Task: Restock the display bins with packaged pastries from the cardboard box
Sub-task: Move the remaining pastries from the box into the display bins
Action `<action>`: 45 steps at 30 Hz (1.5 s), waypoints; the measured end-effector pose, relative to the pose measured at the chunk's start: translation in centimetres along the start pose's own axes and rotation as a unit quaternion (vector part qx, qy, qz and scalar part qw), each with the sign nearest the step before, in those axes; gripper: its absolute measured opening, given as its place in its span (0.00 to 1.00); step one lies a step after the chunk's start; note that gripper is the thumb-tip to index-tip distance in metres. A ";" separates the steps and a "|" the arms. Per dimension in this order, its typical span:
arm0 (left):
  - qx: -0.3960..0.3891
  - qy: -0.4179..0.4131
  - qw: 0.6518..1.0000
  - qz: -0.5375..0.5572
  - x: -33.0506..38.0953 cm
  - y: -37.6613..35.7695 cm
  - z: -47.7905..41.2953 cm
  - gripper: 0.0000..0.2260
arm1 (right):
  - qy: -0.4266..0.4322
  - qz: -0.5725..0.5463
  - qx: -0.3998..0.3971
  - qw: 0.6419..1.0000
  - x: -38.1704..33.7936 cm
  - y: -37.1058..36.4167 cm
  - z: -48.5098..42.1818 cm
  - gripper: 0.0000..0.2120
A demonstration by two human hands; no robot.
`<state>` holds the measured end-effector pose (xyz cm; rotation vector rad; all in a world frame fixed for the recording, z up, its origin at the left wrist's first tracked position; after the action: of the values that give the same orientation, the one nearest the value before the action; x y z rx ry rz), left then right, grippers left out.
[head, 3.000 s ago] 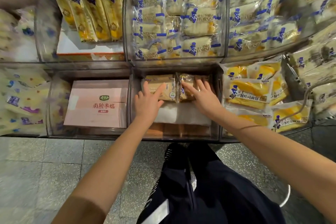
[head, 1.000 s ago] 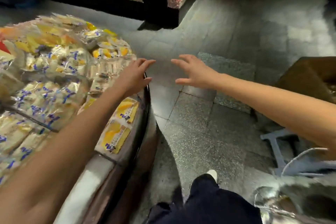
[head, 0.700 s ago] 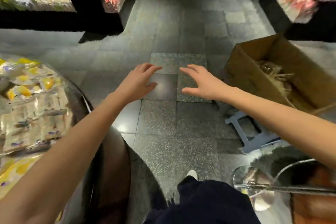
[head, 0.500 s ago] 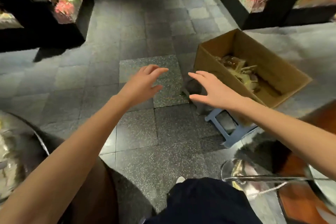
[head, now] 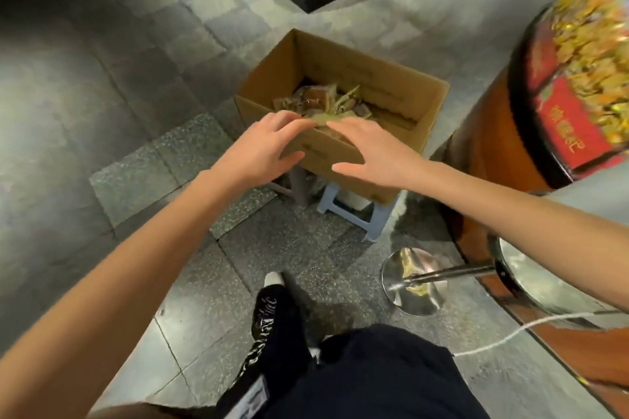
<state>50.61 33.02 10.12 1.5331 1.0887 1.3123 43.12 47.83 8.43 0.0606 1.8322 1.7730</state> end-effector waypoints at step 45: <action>-0.392 -0.112 0.913 0.032 -4.0 -27.1 -40.9 0.24 | -0.458 -0.186 0.007 0.869 41.5 -4.2 -6.1 0.37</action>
<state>7.09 38.99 -12.10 1.0637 0.2837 1.3436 7.53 59.22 -11.13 0.4433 1.0568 1.1366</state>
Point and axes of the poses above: each hand's wrist, its own z-axis away from the middle knuckle, its own y-axis out of the back of the hand, x = y × z, the point moved 7 cm from there along -z, towards the middle knuckle, and after that the axes turned 7 degrees about y, right-handed, at the moved point
